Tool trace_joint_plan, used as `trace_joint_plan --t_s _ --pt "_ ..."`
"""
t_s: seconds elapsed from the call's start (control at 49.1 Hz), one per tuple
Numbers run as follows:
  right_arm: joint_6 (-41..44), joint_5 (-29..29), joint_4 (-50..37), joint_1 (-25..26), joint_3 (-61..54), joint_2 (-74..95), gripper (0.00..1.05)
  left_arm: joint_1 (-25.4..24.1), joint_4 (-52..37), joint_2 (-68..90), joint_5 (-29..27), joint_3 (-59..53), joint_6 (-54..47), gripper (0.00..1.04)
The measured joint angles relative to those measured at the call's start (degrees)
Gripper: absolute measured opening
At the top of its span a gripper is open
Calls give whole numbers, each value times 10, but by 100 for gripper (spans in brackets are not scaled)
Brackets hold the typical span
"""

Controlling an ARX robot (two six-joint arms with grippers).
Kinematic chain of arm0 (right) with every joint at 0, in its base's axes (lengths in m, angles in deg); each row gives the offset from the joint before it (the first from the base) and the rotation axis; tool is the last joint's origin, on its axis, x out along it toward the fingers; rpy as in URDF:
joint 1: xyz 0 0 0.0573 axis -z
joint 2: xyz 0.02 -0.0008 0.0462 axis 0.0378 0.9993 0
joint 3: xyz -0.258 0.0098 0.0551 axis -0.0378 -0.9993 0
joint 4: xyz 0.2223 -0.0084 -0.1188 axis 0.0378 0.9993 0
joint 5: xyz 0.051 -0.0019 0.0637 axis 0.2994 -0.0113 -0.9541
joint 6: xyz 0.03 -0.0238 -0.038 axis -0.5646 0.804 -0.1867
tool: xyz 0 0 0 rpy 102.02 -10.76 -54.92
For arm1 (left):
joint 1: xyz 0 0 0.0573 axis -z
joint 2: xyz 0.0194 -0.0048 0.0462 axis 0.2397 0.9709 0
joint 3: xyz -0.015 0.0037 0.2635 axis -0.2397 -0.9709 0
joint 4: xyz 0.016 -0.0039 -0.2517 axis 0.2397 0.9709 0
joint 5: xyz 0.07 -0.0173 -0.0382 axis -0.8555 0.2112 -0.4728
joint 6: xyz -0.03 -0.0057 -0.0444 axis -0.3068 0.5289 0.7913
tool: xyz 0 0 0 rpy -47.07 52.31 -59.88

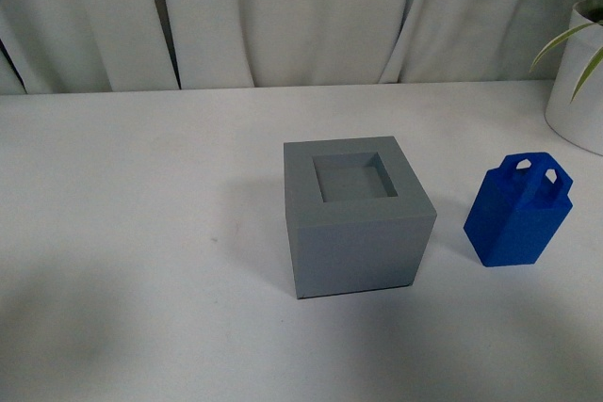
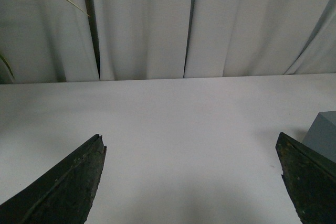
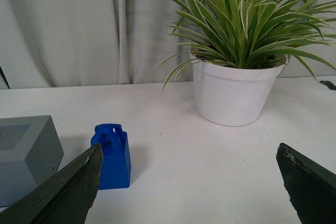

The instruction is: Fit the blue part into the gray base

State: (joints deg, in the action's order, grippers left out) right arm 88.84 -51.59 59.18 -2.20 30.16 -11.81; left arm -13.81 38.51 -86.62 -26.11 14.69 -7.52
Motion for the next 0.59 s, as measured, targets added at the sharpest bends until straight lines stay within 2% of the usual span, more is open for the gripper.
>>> trace_joint_plan --t_s 0.591 --pt "0 0 0 0 0 0 97 0 0 0 0 0 0 99"
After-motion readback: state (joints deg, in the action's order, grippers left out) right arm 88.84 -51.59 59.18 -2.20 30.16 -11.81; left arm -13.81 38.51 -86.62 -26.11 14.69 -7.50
